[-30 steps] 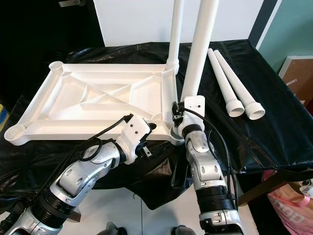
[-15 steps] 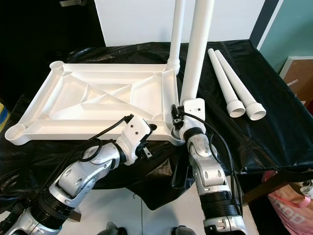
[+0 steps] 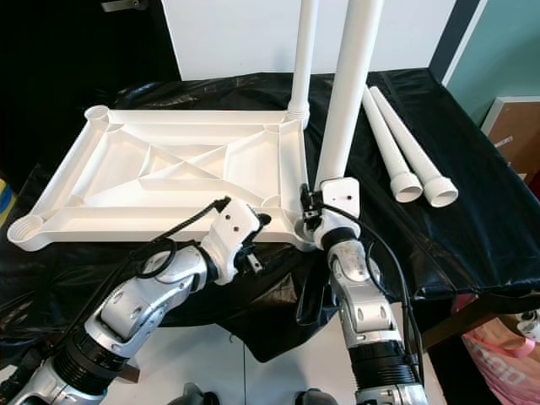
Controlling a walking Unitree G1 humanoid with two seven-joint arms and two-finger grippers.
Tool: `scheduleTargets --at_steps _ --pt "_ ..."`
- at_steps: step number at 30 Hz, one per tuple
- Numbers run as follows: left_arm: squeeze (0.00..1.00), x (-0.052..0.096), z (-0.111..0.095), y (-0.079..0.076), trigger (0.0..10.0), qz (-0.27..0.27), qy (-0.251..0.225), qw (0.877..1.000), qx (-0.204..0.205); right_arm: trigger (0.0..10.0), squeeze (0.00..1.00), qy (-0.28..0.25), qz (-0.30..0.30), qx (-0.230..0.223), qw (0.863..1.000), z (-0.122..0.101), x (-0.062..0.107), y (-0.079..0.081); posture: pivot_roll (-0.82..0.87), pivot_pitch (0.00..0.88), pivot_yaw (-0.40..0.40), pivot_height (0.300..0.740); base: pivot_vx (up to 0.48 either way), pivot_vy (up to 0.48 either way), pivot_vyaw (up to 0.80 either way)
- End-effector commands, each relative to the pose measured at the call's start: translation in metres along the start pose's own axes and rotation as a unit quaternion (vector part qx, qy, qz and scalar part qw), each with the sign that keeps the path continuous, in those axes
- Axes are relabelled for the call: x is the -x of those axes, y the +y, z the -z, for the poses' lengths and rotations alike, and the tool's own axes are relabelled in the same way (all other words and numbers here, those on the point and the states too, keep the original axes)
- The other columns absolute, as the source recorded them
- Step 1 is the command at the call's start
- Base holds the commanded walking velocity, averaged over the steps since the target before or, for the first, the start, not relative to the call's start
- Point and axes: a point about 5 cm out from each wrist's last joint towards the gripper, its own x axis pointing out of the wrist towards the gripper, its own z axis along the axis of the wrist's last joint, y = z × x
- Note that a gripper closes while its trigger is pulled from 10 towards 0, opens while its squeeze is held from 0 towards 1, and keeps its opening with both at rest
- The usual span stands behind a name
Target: Building children table
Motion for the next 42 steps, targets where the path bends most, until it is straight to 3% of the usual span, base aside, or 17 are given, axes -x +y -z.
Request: scheduleTargets --at_steps 1,11,23,33,42 --pt "0.0 0.0 -0.003 -0.005 10.0 0.055 -0.001 0.998 -0.002 10.0 0.0 0.035 -0.018 0.002 0.999 0.016 0.004 0.006 -0.11 0.115 0.017 0.74 0.0 0.0 0.0" --pt "0.0 -0.001 -0.006 -0.005 10.0 0.053 -0.006 0.999 0.0 10.0 0.0 0.017 -0.077 0.021 0.997 0.016 -0.001 0.027 -0.1 0.117 0.01 0.74 0.0 0.0 0.0" --pt "0.0 0.0 -0.007 -0.005 10.0 0.052 -0.008 0.999 0.001 10.0 0.0 0.028 -0.074 0.025 0.997 0.03 0.005 0.017 -0.11 0.117 0.012 0.74 0.0 0.0 0.0" --pt "0.0 0.001 -0.009 -0.004 10.0 0.055 -0.008 0.998 -0.002 10.0 0.0 -0.028 -0.113 0.031 0.993 0.03 0.025 0.014 -0.1 0.114 0.022 0.74 0.0 0.0 0.0" --pt "0.0 0.002 -0.009 -0.004 10.0 0.059 -0.008 0.998 -0.005 10.0 0.0 -0.038 -0.13 0.046 0.99 0.034 0.027 0.015 -0.1 0.106 0.034 0.74 0.0 0.0 0.0"
